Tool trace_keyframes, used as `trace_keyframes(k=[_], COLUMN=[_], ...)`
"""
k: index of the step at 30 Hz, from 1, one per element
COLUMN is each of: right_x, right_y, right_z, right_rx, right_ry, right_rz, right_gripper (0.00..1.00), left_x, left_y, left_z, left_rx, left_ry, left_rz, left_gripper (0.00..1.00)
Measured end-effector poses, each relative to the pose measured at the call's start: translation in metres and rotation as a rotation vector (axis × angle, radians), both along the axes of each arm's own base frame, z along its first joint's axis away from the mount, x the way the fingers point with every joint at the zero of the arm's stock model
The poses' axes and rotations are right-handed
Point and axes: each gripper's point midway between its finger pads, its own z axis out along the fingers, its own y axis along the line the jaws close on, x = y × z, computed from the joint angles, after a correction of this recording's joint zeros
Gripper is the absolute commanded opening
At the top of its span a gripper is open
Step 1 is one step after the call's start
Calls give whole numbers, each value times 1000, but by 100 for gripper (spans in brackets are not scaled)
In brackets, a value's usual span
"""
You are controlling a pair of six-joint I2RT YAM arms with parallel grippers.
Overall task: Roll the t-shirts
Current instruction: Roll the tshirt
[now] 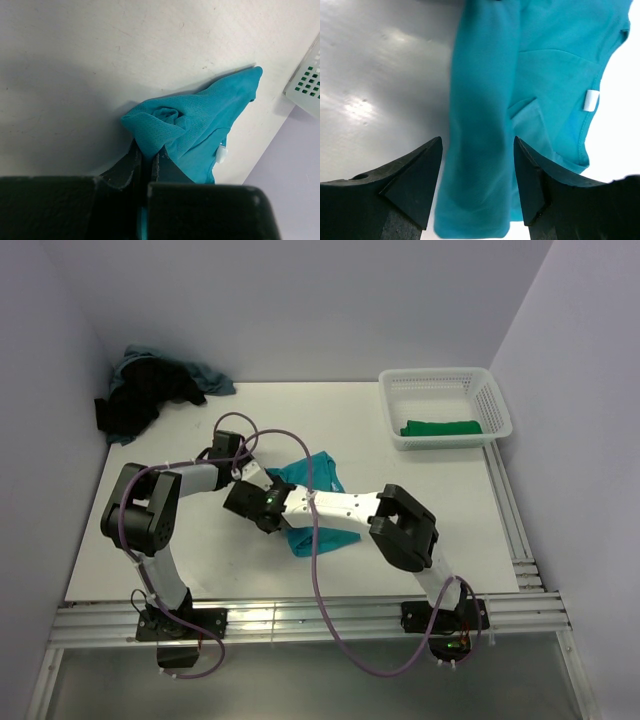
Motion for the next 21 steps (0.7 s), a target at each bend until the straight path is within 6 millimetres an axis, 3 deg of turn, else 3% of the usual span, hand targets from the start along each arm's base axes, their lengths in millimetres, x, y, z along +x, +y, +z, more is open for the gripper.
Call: trace_keyframes(k=[11, 19, 21], right_x=[-12, -11, -12], right_y=[11, 5, 2], right_z=[2, -15, -19], right_rx=[-3, -40, -49], right_ry=[1, 14, 20], right_rz=[37, 13, 10], right_gripper=[65, 58, 52], left_x=[-1, -3, -3], left_y=[0, 0, -1], left_z=[0, 0, 0], left_rx=[-3, -8, -9], left_ry=[1, 6, 8], left_rz=[-2, -4, -2], left_gripper=[0, 0, 0])
